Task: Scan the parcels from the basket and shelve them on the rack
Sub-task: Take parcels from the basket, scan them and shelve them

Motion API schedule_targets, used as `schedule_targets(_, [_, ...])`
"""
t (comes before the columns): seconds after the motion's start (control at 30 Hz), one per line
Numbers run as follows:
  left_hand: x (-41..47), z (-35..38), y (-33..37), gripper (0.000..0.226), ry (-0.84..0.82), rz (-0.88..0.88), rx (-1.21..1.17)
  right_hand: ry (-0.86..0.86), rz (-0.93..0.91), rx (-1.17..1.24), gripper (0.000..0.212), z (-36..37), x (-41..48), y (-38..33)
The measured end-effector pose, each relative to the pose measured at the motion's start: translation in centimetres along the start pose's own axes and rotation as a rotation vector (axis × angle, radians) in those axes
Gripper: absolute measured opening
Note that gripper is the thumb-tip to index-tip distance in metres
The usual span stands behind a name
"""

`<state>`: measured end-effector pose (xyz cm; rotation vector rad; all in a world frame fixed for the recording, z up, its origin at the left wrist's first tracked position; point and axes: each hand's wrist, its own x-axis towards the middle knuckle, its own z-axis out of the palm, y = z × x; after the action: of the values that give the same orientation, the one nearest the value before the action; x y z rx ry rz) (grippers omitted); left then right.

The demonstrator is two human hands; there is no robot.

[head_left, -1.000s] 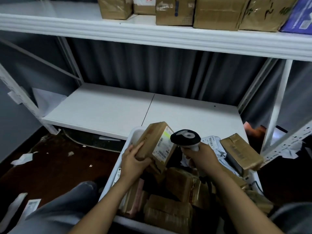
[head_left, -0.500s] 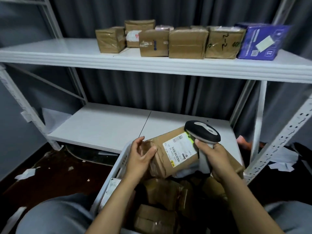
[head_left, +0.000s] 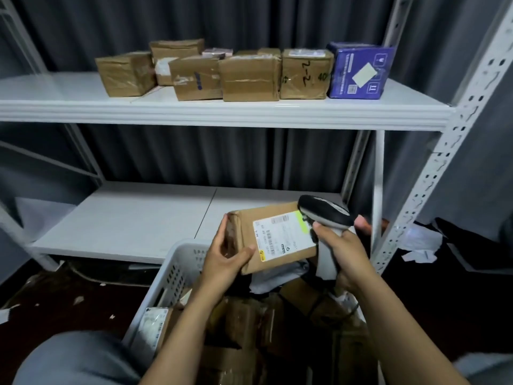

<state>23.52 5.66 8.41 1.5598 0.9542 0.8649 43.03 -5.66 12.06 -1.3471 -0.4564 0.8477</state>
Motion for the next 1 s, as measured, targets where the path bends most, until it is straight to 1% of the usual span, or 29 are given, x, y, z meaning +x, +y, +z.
schedule_targets(0.07, [0.4, 0.3, -0.3, 0.084, 0.052, 0.003, -0.011, -0.022, -0.048, -0.118, 0.018, -0.5, -0.4, -0.3])
schedule_targets(0.13, [0.6, 0.4, -0.4, 0.083, 0.072, 0.001, -0.005, -0.019, -0.099, -0.256, 0.017, -1.0, -0.8, -0.8])
schedule_targets(0.27, [0.6, 0.3, -0.4, 0.085, 0.122, 0.017, 0.002, -0.085, -0.054, -0.356, 0.009, -1.4, -2.1, -1.8])
schedule_targets(0.3, [0.5, 0.2, -0.3, 0.085, 0.131, 0.017, -0.001, -0.094, -0.055, -0.374, 0.013, -1.5, -2.4, -2.0])
schedule_targets(0.37, [0.4, -0.1, -0.2, 0.084, 0.138, 0.023, -0.028, -0.11, -0.06, -0.377, 0.021, -1.5, -3.0, -2.4])
schedule_targets(0.57, [0.1, -1.3, -0.4, 0.086, 0.156, 0.048, 0.001, -0.119, -0.115, -0.428, 0.022, -1.3, -4.3, -3.9])
schedule_targets(0.73, [0.1, -2.1, -0.5, 0.086, 0.16, 0.061, 0.034, -0.158, -0.121, -0.438, 0.026, -0.7, -5.2, -5.0])
schedule_targets(1.0, [0.3, -3.0, -0.2, 0.087, 0.176, 0.055, 0.018, -0.147, -0.135, -0.459, 0.021, 0.3, -5.1, -5.6])
